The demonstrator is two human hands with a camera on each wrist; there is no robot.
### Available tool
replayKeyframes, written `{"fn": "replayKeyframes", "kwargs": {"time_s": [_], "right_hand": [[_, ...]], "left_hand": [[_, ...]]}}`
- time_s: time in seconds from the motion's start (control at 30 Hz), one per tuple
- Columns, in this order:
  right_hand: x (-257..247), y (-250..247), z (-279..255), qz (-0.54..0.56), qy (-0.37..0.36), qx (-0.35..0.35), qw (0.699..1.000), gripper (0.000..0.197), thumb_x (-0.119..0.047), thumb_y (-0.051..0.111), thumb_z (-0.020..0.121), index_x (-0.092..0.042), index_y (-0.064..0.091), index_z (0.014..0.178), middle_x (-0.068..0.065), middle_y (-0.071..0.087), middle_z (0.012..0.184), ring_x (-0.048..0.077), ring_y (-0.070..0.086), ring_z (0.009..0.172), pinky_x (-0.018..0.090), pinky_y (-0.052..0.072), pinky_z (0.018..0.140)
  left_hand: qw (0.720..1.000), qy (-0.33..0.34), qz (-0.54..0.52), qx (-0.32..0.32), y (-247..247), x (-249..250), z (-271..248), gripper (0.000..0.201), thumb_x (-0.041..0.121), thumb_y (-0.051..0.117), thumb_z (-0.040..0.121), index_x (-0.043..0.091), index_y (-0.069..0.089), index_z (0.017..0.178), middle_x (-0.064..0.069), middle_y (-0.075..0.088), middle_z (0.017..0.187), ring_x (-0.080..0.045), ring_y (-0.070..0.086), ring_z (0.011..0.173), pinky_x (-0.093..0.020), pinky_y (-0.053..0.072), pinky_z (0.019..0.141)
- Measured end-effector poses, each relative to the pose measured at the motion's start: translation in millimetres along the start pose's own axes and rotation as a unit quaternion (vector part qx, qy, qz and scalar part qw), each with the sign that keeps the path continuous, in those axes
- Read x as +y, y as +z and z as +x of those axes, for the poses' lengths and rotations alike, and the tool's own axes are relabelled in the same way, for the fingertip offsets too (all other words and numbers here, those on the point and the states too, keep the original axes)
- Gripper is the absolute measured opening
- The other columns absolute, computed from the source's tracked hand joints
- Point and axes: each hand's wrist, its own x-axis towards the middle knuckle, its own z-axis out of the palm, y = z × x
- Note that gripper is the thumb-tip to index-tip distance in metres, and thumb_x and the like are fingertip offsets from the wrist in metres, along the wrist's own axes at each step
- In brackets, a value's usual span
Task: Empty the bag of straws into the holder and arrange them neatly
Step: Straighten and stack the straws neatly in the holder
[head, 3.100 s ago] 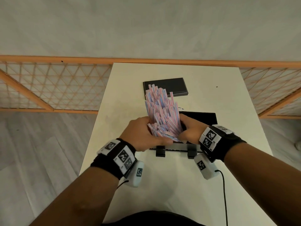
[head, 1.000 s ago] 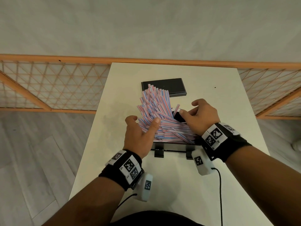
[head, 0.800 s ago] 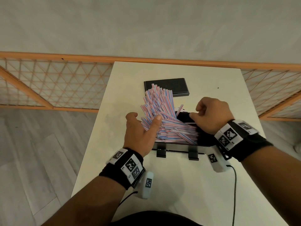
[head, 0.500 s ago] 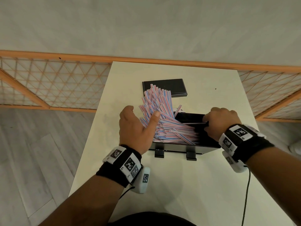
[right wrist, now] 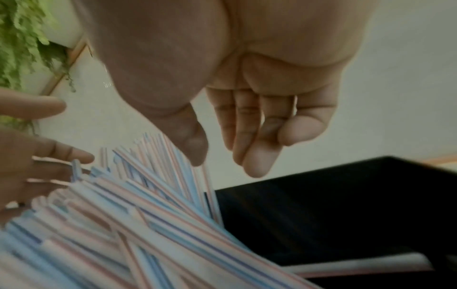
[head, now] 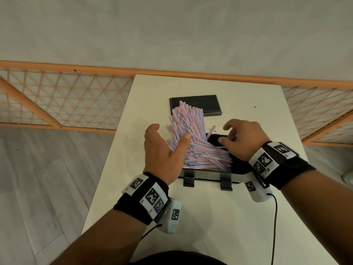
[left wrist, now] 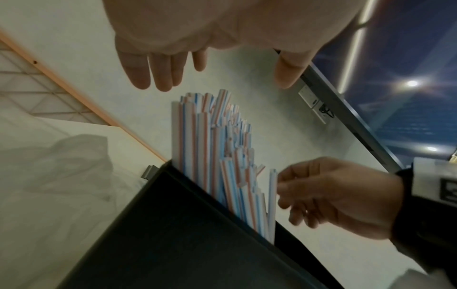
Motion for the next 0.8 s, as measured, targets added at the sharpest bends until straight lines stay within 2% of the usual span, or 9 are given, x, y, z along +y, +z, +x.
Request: {"fn": "replayKeyframes", "kwargs": {"time_s": [0.1,0.23,0.3,0.37,0.47,0.57,0.67,0.73,0.8], "right_hand": [[-15,5,5,0.053,-0.025,0.007,0.998,0.037,-0.041,0.067,0.087,-0.026,0.061,0.121,-0.01,0.068,0.081,0.012,0.061,0.081,0.023,0.039,0.075],[-23,11,10,0.056,-0.055,0.036,0.996,0.011,-0.031,0.063,0.093,-0.026,0.073,0.096,-0.01,0.065,0.076,0.013,0.062,0.076,0.02,0.038,0.064],[-25,0,7,0.069,-0.08,0.075,0.992,0.011,-0.027,0.063,0.092,-0.024,0.073,0.087,-0.016,0.059,0.067,0.006,0.057,0.065,0.019,0.038,0.06],[-29,-20,1,0.07,-0.116,0.121,0.983,0.01,-0.024,0.065,0.091,-0.02,0.073,0.086,-0.014,0.06,0.063,0.009,0.056,0.06,0.022,0.04,0.063],[-35,-56,-10,0.038,-0.162,0.167,0.972,0.009,-0.02,0.066,0.089,-0.015,0.072,0.086,-0.001,0.067,0.065,0.021,0.06,0.061,0.025,0.038,0.066],[-36,-84,-22,-0.02,-0.198,0.174,0.964,0.007,-0.017,0.066,0.088,-0.015,0.07,0.082,-0.003,0.061,0.06,0.022,0.055,0.056,0.028,0.038,0.062],[-32,-80,-24,-0.067,-0.213,0.139,0.965,0.008,-0.016,0.065,0.087,-0.015,0.067,0.08,-0.005,0.053,0.058,0.024,0.051,0.056,0.028,0.033,0.061],[-28,-59,-20,-0.081,-0.207,0.092,0.97,0.008,-0.018,0.063,0.089,-0.015,0.066,0.082,0.002,0.062,0.065,0.03,0.058,0.065,0.032,0.041,0.063],[-22,-29,-16,-0.06,-0.186,0.039,0.98,0.009,-0.021,0.061,0.091,-0.015,0.068,0.094,0.004,0.07,0.075,0.031,0.062,0.075,0.035,0.047,0.07]], "left_hand": [[1.0,-0.017,-0.011,-0.022,5,-3,-2,0.099,0.069,0.056,0.074,0.011,0.022,0.147,-0.007,0.035,0.151,-0.021,0.036,0.137,-0.031,0.034,0.108],[0.998,-0.032,-0.029,-0.056,13,-14,0,0.103,0.081,0.058,0.069,0.024,0.018,0.144,-0.007,0.05,0.144,-0.018,0.051,0.128,-0.033,0.042,0.107],[0.997,-0.043,-0.036,-0.059,16,-21,2,0.101,0.09,0.058,0.062,0.037,0.018,0.138,-0.008,0.057,0.138,-0.019,0.059,0.123,-0.04,0.048,0.105],[0.995,-0.059,-0.044,-0.07,19,-24,3,0.102,0.094,0.059,0.057,0.041,0.018,0.135,-0.007,0.058,0.136,-0.019,0.063,0.118,-0.041,0.052,0.102],[0.993,-0.067,-0.045,-0.084,21,-22,1,0.103,0.076,0.067,0.07,0.028,0.013,0.144,-0.006,0.054,0.14,-0.017,0.06,0.119,-0.03,0.047,0.101],[0.994,-0.058,-0.048,-0.08,22,-23,1,0.098,0.061,0.069,0.079,0.017,0.013,0.147,-0.006,0.055,0.138,-0.017,0.058,0.12,-0.023,0.04,0.094],[0.994,-0.056,-0.045,-0.08,24,-23,2,0.09,0.054,0.071,0.084,0.014,0.016,0.143,-0.004,0.06,0.131,-0.014,0.061,0.115,-0.011,0.04,0.084],[0.994,-0.054,-0.038,-0.083,24,-21,3,0.078,0.047,0.071,0.088,0.014,0.019,0.137,-0.002,0.062,0.126,-0.01,0.064,0.109,-0.002,0.041,0.076],[0.994,-0.053,-0.04,-0.084,24,-18,2,0.066,0.043,0.07,0.09,0.019,0.022,0.129,-0.001,0.064,0.122,-0.006,0.066,0.103,-0.003,0.045,0.074]]}}
